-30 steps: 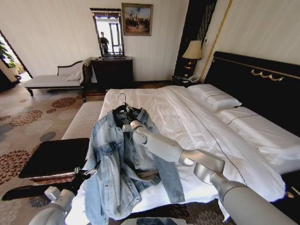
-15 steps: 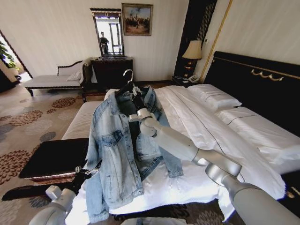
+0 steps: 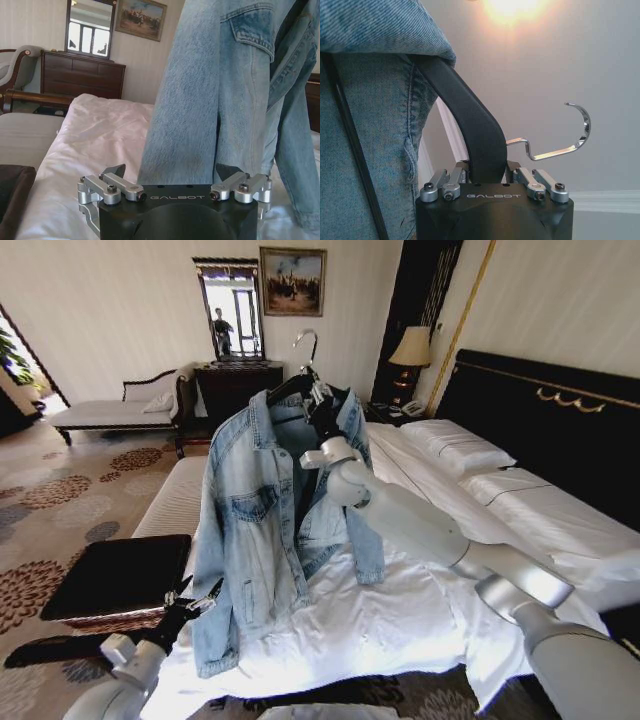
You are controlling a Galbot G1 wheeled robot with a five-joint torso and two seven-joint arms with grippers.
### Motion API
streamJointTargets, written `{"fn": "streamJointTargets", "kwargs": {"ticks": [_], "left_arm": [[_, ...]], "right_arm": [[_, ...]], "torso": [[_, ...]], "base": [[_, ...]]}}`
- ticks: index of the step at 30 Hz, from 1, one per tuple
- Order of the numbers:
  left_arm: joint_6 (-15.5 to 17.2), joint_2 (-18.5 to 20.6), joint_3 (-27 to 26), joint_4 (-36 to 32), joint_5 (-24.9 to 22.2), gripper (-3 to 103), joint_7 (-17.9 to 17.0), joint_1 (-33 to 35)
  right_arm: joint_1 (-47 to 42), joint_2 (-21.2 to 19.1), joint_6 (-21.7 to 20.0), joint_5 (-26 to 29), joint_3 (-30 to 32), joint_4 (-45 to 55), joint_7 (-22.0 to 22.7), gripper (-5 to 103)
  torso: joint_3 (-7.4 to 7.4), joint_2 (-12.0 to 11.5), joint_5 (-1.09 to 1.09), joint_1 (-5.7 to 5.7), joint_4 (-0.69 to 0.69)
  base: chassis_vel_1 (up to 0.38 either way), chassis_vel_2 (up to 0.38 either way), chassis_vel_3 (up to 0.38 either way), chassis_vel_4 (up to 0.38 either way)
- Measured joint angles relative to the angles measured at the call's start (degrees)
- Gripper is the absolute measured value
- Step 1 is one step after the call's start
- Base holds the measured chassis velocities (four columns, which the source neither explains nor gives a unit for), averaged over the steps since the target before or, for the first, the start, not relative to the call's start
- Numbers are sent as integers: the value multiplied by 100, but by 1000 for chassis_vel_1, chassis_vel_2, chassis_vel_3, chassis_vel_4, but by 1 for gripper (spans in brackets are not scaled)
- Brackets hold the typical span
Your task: Pick up the clothes from the bed and hang them on the clothes hanger.
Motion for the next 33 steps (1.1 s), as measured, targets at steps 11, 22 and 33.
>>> {"fn": "streamJointTargets", "kwargs": {"ticks": [11, 22, 33], "left_arm": [[42, -87, -2, -367, 146, 100, -108, 83], [29, -179, 12, -526, 263, 100, -113, 197], [8, -69, -45, -668, 233, 100, -95, 213]], "right_arm": [[215, -702, -69, 529, 285, 714, -130, 36], [1231, -1331, 121, 1019, 52, 1069, -663, 36], [2672, -1907, 195, 2282, -731, 1258, -1558, 36]], "torso": [[0, 0, 0, 0, 0], [0, 0, -1, -1, 1], [0, 1, -1, -1, 0]], "base": [[0, 0, 0, 0], [0, 0, 0, 0], [0, 0, 0, 0]]}}
